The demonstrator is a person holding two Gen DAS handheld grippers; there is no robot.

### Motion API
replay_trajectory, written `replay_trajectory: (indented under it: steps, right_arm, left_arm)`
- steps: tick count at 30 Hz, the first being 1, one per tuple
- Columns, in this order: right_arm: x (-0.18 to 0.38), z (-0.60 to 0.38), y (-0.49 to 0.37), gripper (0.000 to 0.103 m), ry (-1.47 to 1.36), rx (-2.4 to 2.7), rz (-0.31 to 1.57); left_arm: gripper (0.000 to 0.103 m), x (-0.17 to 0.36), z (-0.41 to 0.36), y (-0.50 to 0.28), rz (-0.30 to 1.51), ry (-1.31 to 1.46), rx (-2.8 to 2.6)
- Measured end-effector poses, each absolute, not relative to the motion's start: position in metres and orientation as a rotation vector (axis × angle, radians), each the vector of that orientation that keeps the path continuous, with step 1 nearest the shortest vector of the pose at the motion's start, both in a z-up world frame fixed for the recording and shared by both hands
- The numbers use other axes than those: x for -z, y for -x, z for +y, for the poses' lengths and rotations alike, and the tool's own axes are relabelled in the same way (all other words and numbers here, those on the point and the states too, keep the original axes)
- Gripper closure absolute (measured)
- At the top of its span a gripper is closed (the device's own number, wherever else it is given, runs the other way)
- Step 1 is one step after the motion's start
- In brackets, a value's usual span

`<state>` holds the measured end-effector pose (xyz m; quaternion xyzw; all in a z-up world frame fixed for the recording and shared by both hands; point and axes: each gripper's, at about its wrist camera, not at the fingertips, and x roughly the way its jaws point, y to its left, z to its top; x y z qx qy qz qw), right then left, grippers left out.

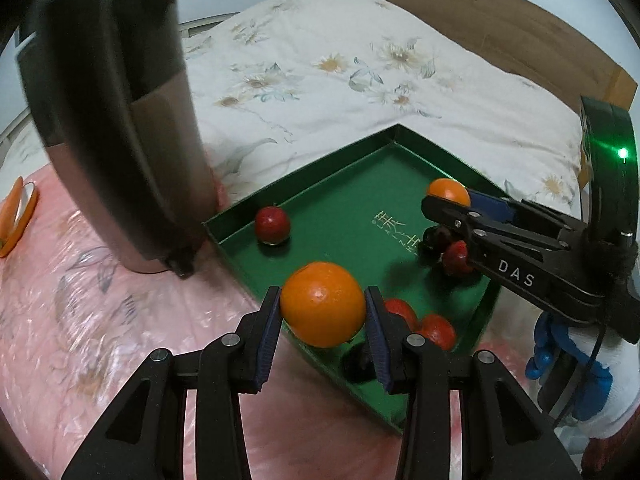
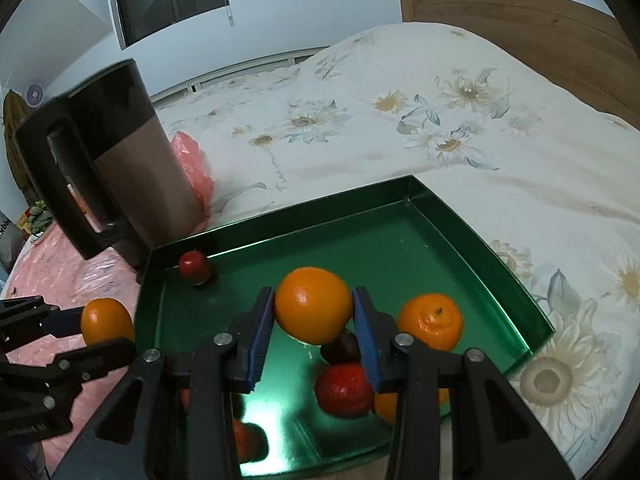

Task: Organize fruits
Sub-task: 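Carry the orange in the left tool while the right tool carries its orange to the green tray, then open the left tool over the green tray while the right tool releases its orange there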

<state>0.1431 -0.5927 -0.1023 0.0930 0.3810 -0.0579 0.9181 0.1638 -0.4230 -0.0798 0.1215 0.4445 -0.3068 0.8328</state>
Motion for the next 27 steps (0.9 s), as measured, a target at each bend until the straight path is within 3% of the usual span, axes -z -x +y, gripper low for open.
replay_trajectory:
  steps: [26,27]
  right_arm:
    - [0.130,-0.600,-0.163,0.055,-0.156,0.165,0.825]
    - [0.129,-0.599,-0.162,0.046,-0.157,0.167,0.823]
  left_arm:
    - [0.067,0.114,-0.449,-0.169,0.973,-0.337,0.642]
    - [0.067,0.113,-0.449,-0.169,0.972,-0.337,0.640]
